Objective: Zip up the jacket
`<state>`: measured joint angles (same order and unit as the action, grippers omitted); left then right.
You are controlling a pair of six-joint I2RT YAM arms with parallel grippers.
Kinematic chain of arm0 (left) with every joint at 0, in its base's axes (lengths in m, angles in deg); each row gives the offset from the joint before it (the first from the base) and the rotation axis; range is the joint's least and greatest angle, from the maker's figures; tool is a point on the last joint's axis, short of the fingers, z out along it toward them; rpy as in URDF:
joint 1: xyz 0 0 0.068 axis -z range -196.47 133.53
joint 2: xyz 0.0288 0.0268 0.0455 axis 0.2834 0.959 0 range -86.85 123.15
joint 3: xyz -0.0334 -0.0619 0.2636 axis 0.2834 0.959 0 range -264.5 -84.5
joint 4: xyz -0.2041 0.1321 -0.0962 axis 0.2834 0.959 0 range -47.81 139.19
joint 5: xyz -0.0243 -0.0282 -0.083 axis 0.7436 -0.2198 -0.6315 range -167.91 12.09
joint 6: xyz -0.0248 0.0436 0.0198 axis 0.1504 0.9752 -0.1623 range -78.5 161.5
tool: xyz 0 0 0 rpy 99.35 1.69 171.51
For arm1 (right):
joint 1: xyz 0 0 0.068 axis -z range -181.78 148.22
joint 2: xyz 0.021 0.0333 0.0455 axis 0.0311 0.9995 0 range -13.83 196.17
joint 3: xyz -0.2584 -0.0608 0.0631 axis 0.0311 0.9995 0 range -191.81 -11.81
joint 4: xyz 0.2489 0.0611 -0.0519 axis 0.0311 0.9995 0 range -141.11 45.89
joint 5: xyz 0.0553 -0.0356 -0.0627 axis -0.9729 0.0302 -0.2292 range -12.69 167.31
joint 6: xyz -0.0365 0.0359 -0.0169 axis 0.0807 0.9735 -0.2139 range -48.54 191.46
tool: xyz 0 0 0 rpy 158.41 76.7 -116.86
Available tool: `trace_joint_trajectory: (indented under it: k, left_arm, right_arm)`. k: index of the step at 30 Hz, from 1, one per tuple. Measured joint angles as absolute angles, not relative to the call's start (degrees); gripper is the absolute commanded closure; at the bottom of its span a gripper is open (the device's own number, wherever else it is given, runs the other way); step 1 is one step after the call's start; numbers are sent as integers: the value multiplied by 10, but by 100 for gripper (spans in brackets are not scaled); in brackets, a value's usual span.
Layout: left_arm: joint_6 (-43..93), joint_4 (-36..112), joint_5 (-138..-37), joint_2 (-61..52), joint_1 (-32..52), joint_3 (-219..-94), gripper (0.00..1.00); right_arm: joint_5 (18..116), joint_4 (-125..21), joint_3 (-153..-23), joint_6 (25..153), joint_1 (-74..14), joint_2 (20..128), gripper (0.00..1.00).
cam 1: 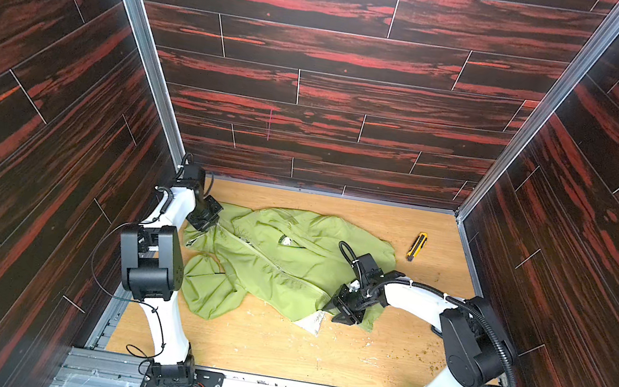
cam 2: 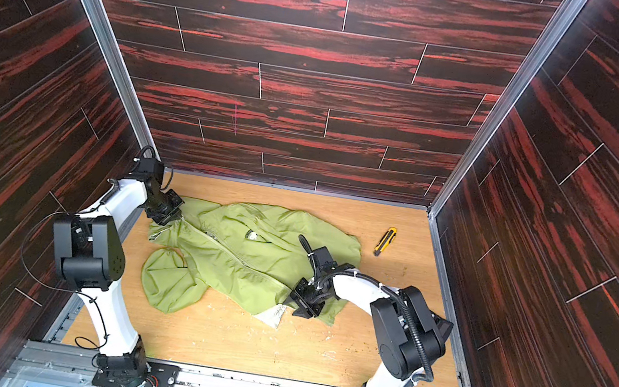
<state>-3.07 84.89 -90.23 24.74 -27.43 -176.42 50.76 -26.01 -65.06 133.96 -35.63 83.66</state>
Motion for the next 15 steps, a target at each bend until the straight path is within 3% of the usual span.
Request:
trace_joint_trajectory:
  k: [7,15]
  left_arm:
    - [-29,844,-904,240,-274,-1755,100]
    - [-29,842,-906,240,-274,-1754,100]
  right_arm:
    - [509,-293,-658,1370,-356,843,57]
    - [508,-304,-681,1376,-356,873,82]
